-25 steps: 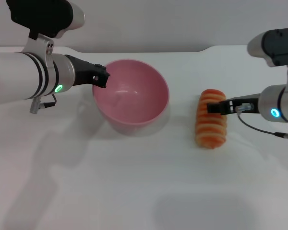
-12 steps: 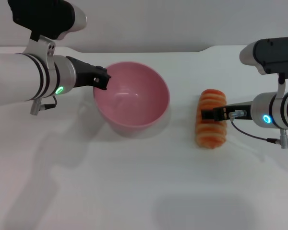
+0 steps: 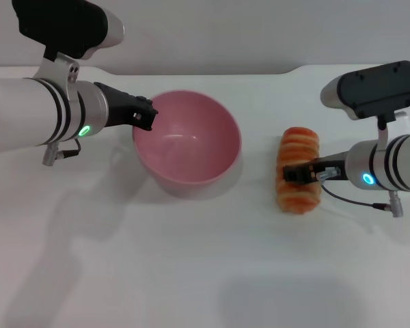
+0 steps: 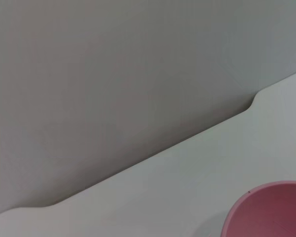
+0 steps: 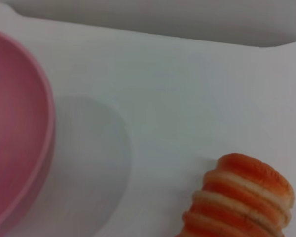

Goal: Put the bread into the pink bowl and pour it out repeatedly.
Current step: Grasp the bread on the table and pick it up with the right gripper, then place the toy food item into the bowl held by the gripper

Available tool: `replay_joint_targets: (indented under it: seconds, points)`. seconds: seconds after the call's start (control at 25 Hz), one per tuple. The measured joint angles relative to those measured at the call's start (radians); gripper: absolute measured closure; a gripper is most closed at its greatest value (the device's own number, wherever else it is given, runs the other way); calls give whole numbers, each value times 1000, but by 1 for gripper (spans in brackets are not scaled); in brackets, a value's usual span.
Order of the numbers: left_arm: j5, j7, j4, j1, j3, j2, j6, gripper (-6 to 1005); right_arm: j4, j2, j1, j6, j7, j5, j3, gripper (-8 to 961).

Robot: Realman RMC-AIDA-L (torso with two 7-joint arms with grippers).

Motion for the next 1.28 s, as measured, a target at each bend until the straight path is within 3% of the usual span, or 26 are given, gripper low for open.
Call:
replay_joint_targets:
  seconds: [0.24, 0.4, 0.6, 0.68, 0.84, 0.96, 1.28]
  points:
    - [0, 0, 1, 1, 1, 0, 0, 969, -70, 1, -32, 9, -15, -6, -2, 390]
    - [0, 0, 1, 1, 1, 0, 0, 969, -149, -2, -68, 19, -16, -23, 10, 423]
    - [0, 0, -10, -2, 2, 1, 1, 969, -374, 0, -126, 139, -16, -109, 74, 467]
    - [-1, 0, -12, -5, 12, -2, 9, 969, -522, 0, -145, 195, -17, -125, 95, 486]
    - [-3, -5, -12, -14, 36, -4, 17, 969, -604, 2, -137, 204, -17, -122, 78, 504]
    - [-39, -9, -13, -35, 67, -5, 41, 969, -609, 3, -101, 183, -8, -110, 31, 518]
    - [-79, -10, -21, -69, 87, -6, 59, 969, -471, 3, -20, 119, 3, -10, -24, 587]
